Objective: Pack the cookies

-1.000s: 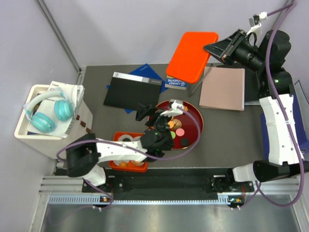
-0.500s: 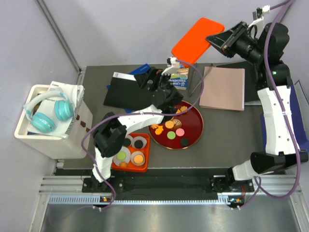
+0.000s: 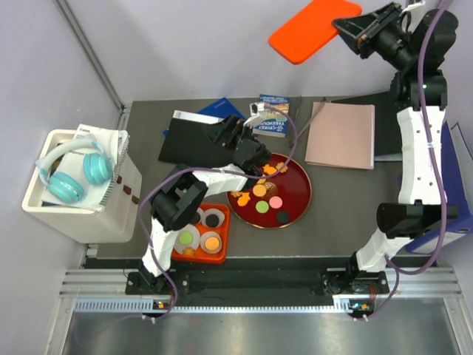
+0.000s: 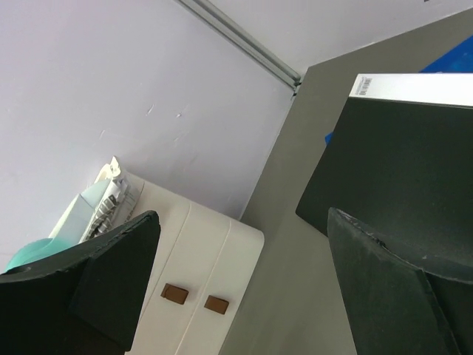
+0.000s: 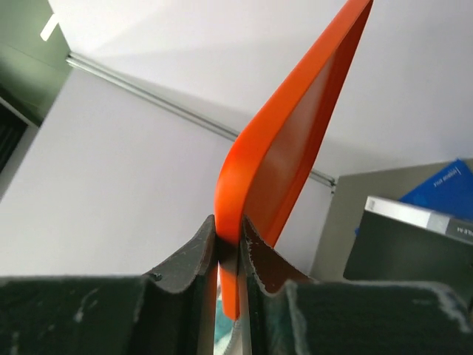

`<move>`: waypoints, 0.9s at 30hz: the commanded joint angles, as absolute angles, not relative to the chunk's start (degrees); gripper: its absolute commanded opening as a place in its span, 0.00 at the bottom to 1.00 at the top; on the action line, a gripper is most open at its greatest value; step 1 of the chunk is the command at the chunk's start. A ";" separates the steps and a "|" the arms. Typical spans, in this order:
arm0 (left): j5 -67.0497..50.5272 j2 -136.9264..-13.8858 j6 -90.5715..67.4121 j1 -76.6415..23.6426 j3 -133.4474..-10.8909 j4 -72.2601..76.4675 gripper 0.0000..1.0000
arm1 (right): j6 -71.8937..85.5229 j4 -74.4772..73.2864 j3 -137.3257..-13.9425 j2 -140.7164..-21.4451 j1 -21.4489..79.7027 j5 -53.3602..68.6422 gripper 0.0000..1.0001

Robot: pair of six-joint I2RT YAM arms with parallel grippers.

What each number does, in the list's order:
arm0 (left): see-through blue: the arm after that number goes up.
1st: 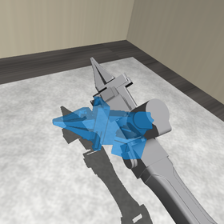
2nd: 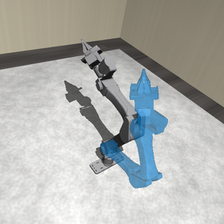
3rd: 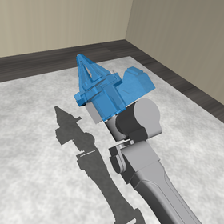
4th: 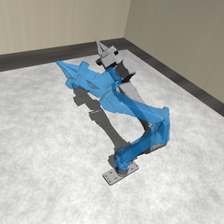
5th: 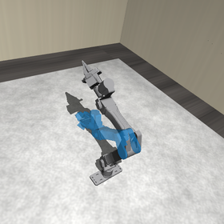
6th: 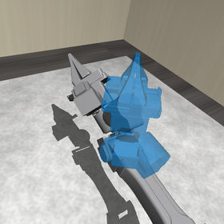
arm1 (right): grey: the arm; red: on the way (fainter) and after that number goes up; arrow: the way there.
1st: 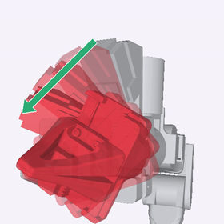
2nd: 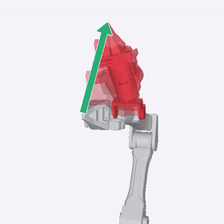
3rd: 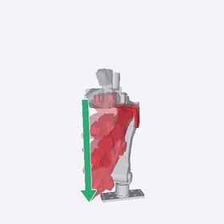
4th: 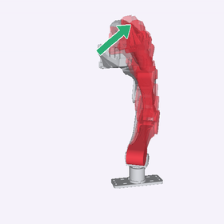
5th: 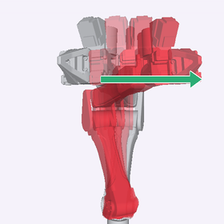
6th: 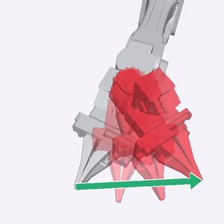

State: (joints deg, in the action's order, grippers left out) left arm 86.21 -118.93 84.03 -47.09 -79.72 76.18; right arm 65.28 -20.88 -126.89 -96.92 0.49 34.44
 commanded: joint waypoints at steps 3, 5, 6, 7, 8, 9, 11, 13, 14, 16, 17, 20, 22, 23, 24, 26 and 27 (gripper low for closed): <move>100.02 -123.12 85.95 -44.56 -86.73 97.38 0.99 | 72.07 -9.14 -130.61 -97.03 -1.76 39.63 0.00; 100.28 -125.94 88.33 -43.95 -92.42 97.29 0.99 | 72.68 -8.09 -129.99 -96.59 -1.76 40.43 0.00; 100.37 -126.56 88.50 -43.86 -93.77 97.38 0.99 | 72.95 -7.48 -129.73 -96.16 -1.76 40.95 0.00; 100.46 -127.08 88.68 -43.94 -94.91 97.38 0.99 | 72.95 -7.38 -129.64 -95.89 -1.76 41.13 0.00; 100.46 -127.09 88.51 -44.12 -96.05 97.38 0.99 | 72.95 -7.38 -129.64 -95.54 -1.84 41.22 0.00; 100.37 -126.65 87.90 -44.12 -96.41 97.38 0.99 | 72.86 -7.47 -129.20 -94.84 -1.76 41.22 0.00; 100.28 -126.04 87.63 -44.03 -98.60 97.38 0.99 | 72.86 -7.21 -128.85 -94.31 -1.84 41.31 0.00; 100.28 -124.46 87.28 -43.95 -100.19 97.38 0.99 | 72.95 -7.03 -127.89 -93.43 -1.76 41.22 0.00; 100.28 -123.84 87.10 -43.86 -101.33 97.38 0.99 | 72.95 -7.03 -127.53 -93.17 -1.76 41.13 0.00; 100.37 -121.91 86.75 -44.03 -102.04 97.38 0.99 | 73.04 -6.77 -126.30 -92.29 -1.67 41.04 0.00; 100.28 -121.47 86.84 -44.03 -102.82 97.38 0.99 | 72.86 -6.94 -125.86 -92.02 -1.41 40.96 0.00; 100.20 -119.10 87.19 -44.21 -104.49 97.30 0.99 | 72.42 -7.38 -124.81 -91.06 -1.14 40.43 0.00; 99.93 -118.74 90.51 -44.12 -106.86 97.29 0.99 | 72.25 -7.82 -124.98 -90.70 -1.14 40.43 0.00; 99.58 -118.39 91.40 -44.21 -107.92 97.21 0.99 | 72.16 -8.61 -125.07 -90.53 -1.14 40.43 0.00; 98.54 -117.87 93.58 -44.82 -108.10 97.21 0.99 | 71.90 -8.96 -125.42 -90.53 -1.14 40.43 0.00; 95.99 -117.60 93.27 -45.96 -106.80 92.76 0.99 | 71.55 -10.19 -125.68 -90.27 -1.14 40.43 0.00; 93.80 -115.94 88.21 -48.14 -105.05 81.15 0.99 | 71.28 -10.80 -126.29 -90.26 -1.06 40.43 0.00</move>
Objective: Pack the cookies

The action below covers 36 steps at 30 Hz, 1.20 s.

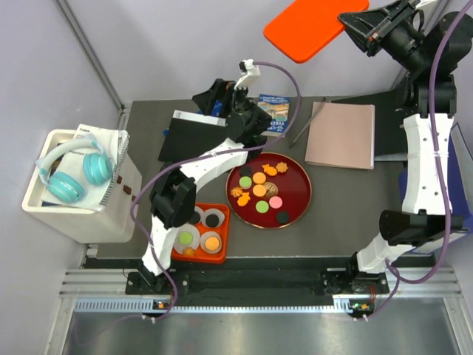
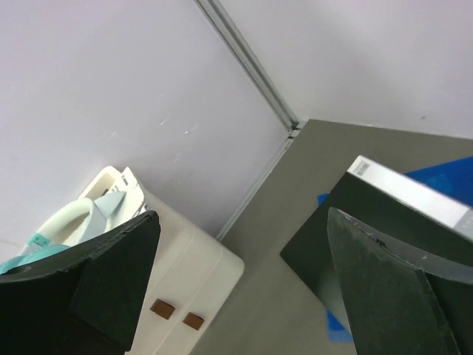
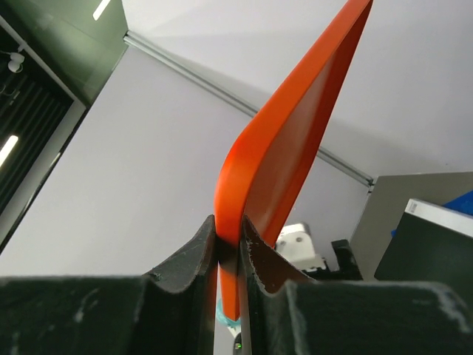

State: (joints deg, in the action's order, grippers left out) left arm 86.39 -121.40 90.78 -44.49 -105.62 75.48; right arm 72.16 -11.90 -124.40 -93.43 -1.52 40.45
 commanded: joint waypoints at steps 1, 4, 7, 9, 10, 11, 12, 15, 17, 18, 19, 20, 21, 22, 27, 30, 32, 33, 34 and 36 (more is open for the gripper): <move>88.38 -114.88 83.54 -49.47 -101.46 72.94 0.99 | 71.11 -11.68 -126.82 -90.35 -1.14 40.43 0.00; 82.99 -110.23 60.26 -53.17 -102.11 35.24 0.99 | 69.79 -14.85 -129.54 -90.79 -1.05 40.61 0.00; 72.82 -108.45 23.39 -53.88 -116.63 -17.38 0.96 | 69.26 -16.61 -131.04 -90.88 -1.14 41.04 0.00; 63.49 -108.02 6.17 -51.61 -121.97 -29.83 0.96 | 69.17 -17.40 -131.22 -90.79 -1.32 41.31 0.00; 59.80 -107.06 2.24 -50.81 -122.69 -35.10 0.96 | 69.00 -17.66 -131.22 -90.36 -1.23 41.40 0.00; 50.89 -105.83 -1.37 -49.93 -121.91 -36.72 0.98 | 68.65 -17.75 -130.87 -90.18 -1.32 41.74 0.00; 45.49 -102.60 -7.58 -47.92 -120.25 -37.17 0.99 | 68.29 -17.84 -130.52 -89.91 -1.32 41.84 0.00; 25.36 -94.61 -18.67 -42.31 -109.11 -33.94 0.99 | 66.62 -18.81 -128.15 -88.16 -1.23 42.01 0.00; 15.61 -91.16 -23.18 -39.48 -98.65 -28.69 0.99 | 65.84 -18.20 -124.74 -86.32 -1.23 42.01 0.00; 9.03 -88.27 -25.99 -37.64 -95.57 -26.91 0.99 | 65.57 -18.19 -123.93 -85.96 -1.23 41.92 0.00; 6.27 -87.11 -26.89 -37.27 -90.32 -25.68 0.99 | 65.22 -18.28 -123.23 -85.52 -1.23 41.92 0.00; 3.98 -86.06 -27.50 -37.09 -88.00 -24.62 0.99 | 64.52 -18.80 -122.79 -85.26 -1.23 42.10 0.00; -1.61 -83.87 -28.99 -36.74 -85.80 -21.74 0.99 | 64.25 -19.07 -122.78 -85.25 -1.23 42.19 0.00; -4.45 -82.98 -29.79 -36.48 -81.34 -20.14 0.99 | 64.07 -18.99 -122.78 -85.17 -1.32 42.27 0.00; -23.09 -78.23 -45.47 -30.70 -69.10 -1.73 0.99 | 62.58 -18.11 -120.95 -83.51 -1.32 44.29 0.00; -29.96 -78.31 -58.41 -27.08 -62.17 6.83 0.99 | 57.93 -20.64 -115.15 -78.95 -0.70 43.34 0.00; -34.97 -78.31 -65.70 -25.93 -59.51 17.89 0.99 | 56.52 -20.13 -107.63 -76.04 -0.27 41.32 0.00; -35.33 -77.88 -66.96 -25.75 -57.85 19.76 0.99 | 56.43 -19.00 -105.06 -74.55 -0.26 41.13 0.00; -35.33 -77.35 -67.32 -25.66 -57.48 20.47 0.99 | 56.08 -18.90 -102.68 -72.01 -0.26 40.61 0.00; -34.19 -75.42 -65.49 -25.14 -57.30 19.26 0.99 | 54.94 -18.72 -96.26 -69.62 -0.26 40.52 0.00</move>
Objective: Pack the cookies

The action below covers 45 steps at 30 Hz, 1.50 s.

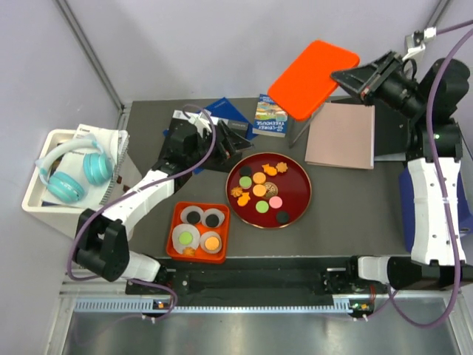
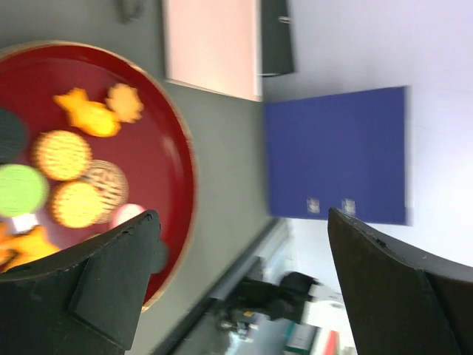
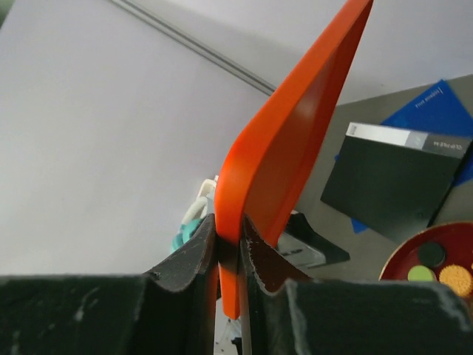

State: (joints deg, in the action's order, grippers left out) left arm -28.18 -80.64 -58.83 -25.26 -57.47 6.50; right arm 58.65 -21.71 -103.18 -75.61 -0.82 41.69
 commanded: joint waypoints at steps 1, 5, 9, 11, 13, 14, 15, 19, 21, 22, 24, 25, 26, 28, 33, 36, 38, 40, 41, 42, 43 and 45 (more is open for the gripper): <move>-34.02 -75.06 -64.70 -24.88 -57.48 18.47 0.99 | 54.76 -18.37 -94.24 -67.52 -0.26 40.60 0.00; -35.42 -75.93 -65.82 -22.25 -57.83 19.33 0.99 | 53.44 -16.88 -82.92 -62.77 2.19 42.09 0.00; -38.48 -76.90 -68.99 -19.26 -56.26 22.40 0.99 | 54.22 -12.58 -72.36 -56.97 3.87 45.52 0.00; -39.72 -77.34 -70.57 -17.41 -55.38 24.25 0.99 | 56.41 -6.98 -65.79 -54.59 3.96 48.23 0.00; -40.69 -77.69 -70.93 -16.27 -54.58 25.66 0.99 | 57.39 -4.23 -62.42 -51.69 4.22 50.26 0.00; -41.04 -78.13 -71.45 -15.39 -54.49 26.01 0.99 | 57.39 -3.52 -60.31 -50.81 4.31 50.53 0.00; -41.39 -78.40 -71.72 -15.12 -54.32 26.71 0.99 | 57.39 -1.95 -59.42 -49.41 4.31 50.89 0.00; -42.45 -80.24 -73.91 -14.94 -54.06 31.70 0.99 | 59.58 4.11 -56.08 -47.55 4.83 52.99 0.00; -44.11 -81.91 -76.89 -14.94 -53.09 35.32 0.99 | 62.48 7.71 -53.88 -47.29 4.83 53.17 0.00; -44.64 -82.44 -77.86 -14.94 -52.91 37.07 0.99 | 63.71 11.65 -53.09 -47.55 4.83 53.70 0.00; -46.31 -83.76 -80.50 -15.03 -52.30 42.08 0.99 | 68.10 16.76 -50.28 -47.90 4.83 54.05 0.00; -46.93 -84.02 -81.20 -15.03 -52.29 43.40 0.99 | 69.59 21.31 -49.40 -48.16 4.83 54.31 0.00; -47.28 -84.55 -81.91 -15.12 -52.38 45.16 0.99 | 72.39 23.45 -47.65 -48.95 4.83 54.49 0.00; -48.16 -84.99 -81.91 -15.21 -53.26 45.44 0.99 | 74.17 26.35 -46.24 -49.83 4.83 54.93 0.00; -49.57 -86.48 -83.58 -15.99 -54.67 49.11 0.99 | 79.62 35.49 -44.04 -54.22 5.18 56.60 0.00; -51.06 -87.62 -84.64 -17.22 -55.28 51.06 0.99 | 84.71 44.08 -42.46 -57.55 5.36 57.30 0.00; -52.20 -88.41 -84.99 -18.27 -55.63 52.20 0.99 | 88.22 48.58 -41.49 -59.14 5.27 57.39 0.00; -53.17 -88.94 -85.34 -18.81 -55.90 53.34 0.99 | 90.25 54.39 -40.87 -61.34 5.36 57.57 0.00; -53.35 -89.21 -85.17 -19.24 -55.90 53.35 0.99 | 91.83 55.71 -40.87 -62.22 5.45 57.66 0.00; -53.35 -89.47 -85.08 -19.34 -55.81 53.35 0.99 | 92.63 57.29 -40.78 -62.92 5.54 57.57 0.00; -53.35 -89.65 -85.08 -19.68 -55.81 53.78 0.99 | 94.12 60.26 -40.52 -64.50 5.71 57.66 0.00; -54.31 -90.26 -86.13 -19.86 -56.16 55.27 0.99 | 95.18 62.74 -40.69 -66.00 6.15 58.09 0.00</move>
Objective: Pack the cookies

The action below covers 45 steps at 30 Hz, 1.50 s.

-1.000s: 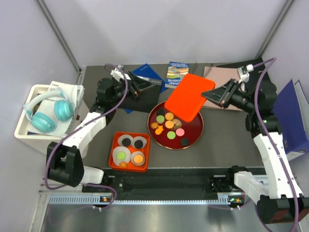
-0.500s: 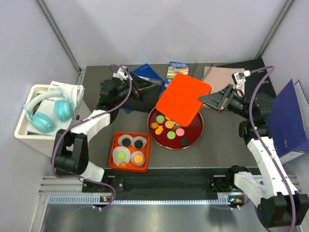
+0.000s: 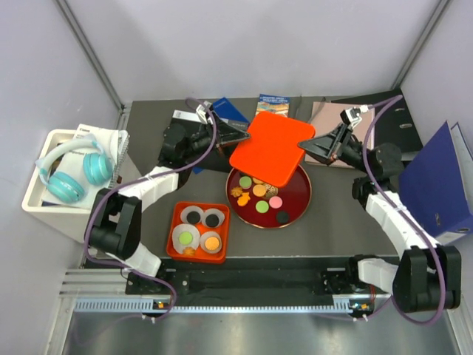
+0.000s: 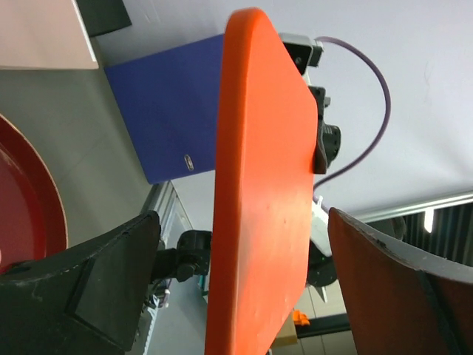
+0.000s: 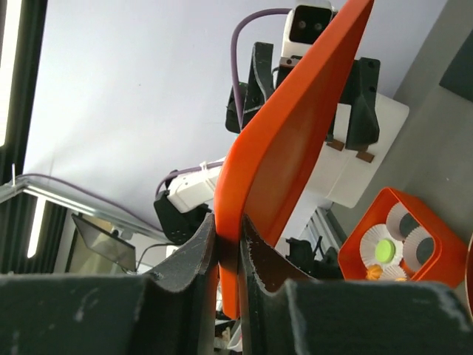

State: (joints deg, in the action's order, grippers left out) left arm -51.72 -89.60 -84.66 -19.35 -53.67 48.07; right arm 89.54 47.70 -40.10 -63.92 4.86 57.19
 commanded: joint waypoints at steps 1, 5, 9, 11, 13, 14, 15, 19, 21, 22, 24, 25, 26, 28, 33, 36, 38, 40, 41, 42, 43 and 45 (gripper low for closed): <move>-54.49 -90.96 -87.52 -19.95 -56.16 57.63 0.98 | 96.40 65.10 -40.78 -67.75 6.33 58.36 0.00; -54.58 -91.40 -88.16 -19.95 -56.69 58.89 0.63 | 98.44 69.34 -41.22 -70.92 6.33 59.32 0.00; -54.93 -91.93 -88.33 -19.95 -57.57 59.68 0.29 | 96.25 65.84 -42.45 -71.63 6.42 61.08 0.00; -55.37 -92.81 -90.08 -19.95 -57.92 61.34 0.18 | 93.88 62.51 -42.71 -71.11 6.50 62.05 0.00; -55.99 -94.04 -93.14 -19.95 -58.10 65.38 0.06 | 91.51 59.96 -43.06 -70.75 6.42 62.66 0.00; -56.16 -94.56 -94.12 -19.95 -58.10 66.96 0.02 | 90.71 57.51 -43.07 -70.49 6.50 62.93 0.00; -56.34 -94.92 -95.09 -19.95 -58.10 69.32 0.00 | 89.75 55.91 -43.33 -69.88 6.50 63.10 0.00; -56.08 -95.36 -95.64 -19.86 -58.01 69.19 0.00 | 78.89 41.78 -45.87 -67.33 6.42 64.16 0.31; -55.99 -94.66 -93.79 -19.86 -58.62 66.29 0.00 | 70.45 22.03 -48.24 -64.62 6.42 62.59 0.65; -55.99 -93.79 -91.08 -19.86 -58.97 62.44 0.00 | 59.96 12.92 -51.21 -63.64 6.50 61.01 0.71; -55.37 -92.73 -88.17 -19.86 -59.85 57.59 0.00 | 50.67 0.23 -55.35 -62.23 6.94 55.67 0.80; -54.94 -91.51 -85.28 -19.86 -59.94 55.31 0.00 | 46.36 -7.48 -55.72 -61.44 7.03 54.68 0.82; -53.89 -90.80 -83.77 -19.86 -60.03 50.50 0.00 | 45.36 -9.04 -55.81 -61.09 7.03 53.88 0.82; -52.48 -88.78 -78.87 -19.86 -59.94 45.38 0.00 | 43.95 -11.33 -54.85 -59.77 7.03 51.25 0.82; -43.26 -84.91 -65.93 -20.04 -63.36 22.82 0.00 | 43.95 -13.00 -51.33 -58.18 7.12 45.37 0.81; -39.93 -85.08 -61.36 -20.39 -67.23 15.49 0.00 | 45.08 -12.40 -49.41 -58.01 7.12 43.77 0.80; -37.63 -84.38 -61.43 -20.57 -66.63 15.82 0.00 | 47.54 -10.29 -48.00 -58.09 7.21 43.68 0.79; -34.74 -83.41 -62.57 -20.83 -65.57 17.57 0.00 | 50.17 -6.87 -46.15 -58.62 7.21 43.24 0.79; -33.85 -83.06 -62.84 -21.00 -64.35 18.27 0.00 | 51.32 -5.12 -45.62 -58.71 7.21 43.24 0.78; -33.05 -82.27 -63.10 -21.27 -63.64 19.06 0.00 | 52.29 -2.14 -44.75 -58.71 7.21 42.81 0.77; -31.48 -82.00 -63.54 -21.44 -62.68 19.51 0.00 | 54.12 -0.46 -44.30 -58.62 7.21 42.63 0.77; -30.68 -81.39 -64.15 -21.79 -61.79 20.12 0.00 | 56.59 6.81 -42.81 -58.54 7.21 42.19 0.77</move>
State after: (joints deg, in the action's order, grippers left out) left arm -35.88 -85.08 -64.51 -20.86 -63.48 18.28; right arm 51.27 -7.79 -44.18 -59.00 6.63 43.97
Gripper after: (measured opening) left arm 0.198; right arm 0.773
